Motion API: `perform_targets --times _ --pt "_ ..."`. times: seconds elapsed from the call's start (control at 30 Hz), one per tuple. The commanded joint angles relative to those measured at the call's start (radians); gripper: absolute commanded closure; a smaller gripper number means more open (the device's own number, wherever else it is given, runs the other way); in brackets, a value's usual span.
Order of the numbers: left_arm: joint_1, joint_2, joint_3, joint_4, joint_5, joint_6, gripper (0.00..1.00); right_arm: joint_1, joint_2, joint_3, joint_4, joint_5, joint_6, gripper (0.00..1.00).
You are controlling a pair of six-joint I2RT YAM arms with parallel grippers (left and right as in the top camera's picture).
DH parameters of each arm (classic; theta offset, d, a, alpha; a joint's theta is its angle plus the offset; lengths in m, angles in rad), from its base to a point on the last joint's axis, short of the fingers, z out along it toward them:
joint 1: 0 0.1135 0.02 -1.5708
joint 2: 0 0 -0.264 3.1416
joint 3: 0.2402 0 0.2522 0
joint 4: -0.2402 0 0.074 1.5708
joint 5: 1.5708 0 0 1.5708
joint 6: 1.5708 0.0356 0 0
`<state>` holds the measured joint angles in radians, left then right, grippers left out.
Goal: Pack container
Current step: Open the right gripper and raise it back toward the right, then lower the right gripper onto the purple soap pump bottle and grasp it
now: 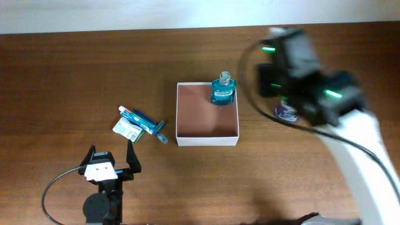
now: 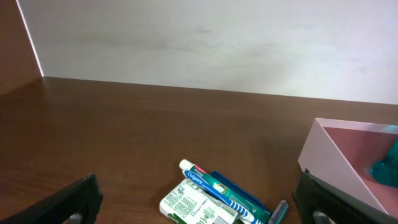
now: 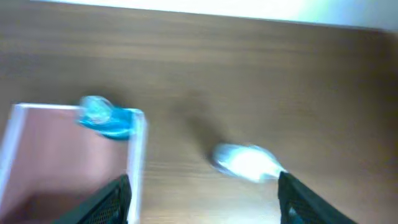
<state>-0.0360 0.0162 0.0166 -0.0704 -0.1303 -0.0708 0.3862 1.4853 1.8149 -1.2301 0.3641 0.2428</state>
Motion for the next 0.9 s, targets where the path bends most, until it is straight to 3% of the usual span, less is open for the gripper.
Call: perform_targets --times 0.0,0.13,0.37,0.6,0.87 --pt "0.006 -0.009 -0.008 0.002 0.011 0.013 0.01 -0.128 -0.047 -0.004 -0.101 0.039 -0.002 0.32" --pt "0.006 -0.009 -0.008 0.001 0.011 0.013 0.01 -0.255 -0.051 -0.021 -0.164 0.023 -0.002 0.31" --pt "0.006 -0.009 -0.008 0.002 0.011 0.013 0.01 -0.387 -0.029 -0.133 -0.119 -0.076 -0.003 0.26" --pt "0.006 -0.009 -0.008 0.002 0.011 0.013 0.01 -0.414 -0.025 -0.311 0.051 -0.203 -0.024 0.21" --pt "0.006 -0.009 -0.008 0.002 0.011 0.013 0.01 -0.414 -0.024 -0.465 0.252 -0.23 0.085 0.21"
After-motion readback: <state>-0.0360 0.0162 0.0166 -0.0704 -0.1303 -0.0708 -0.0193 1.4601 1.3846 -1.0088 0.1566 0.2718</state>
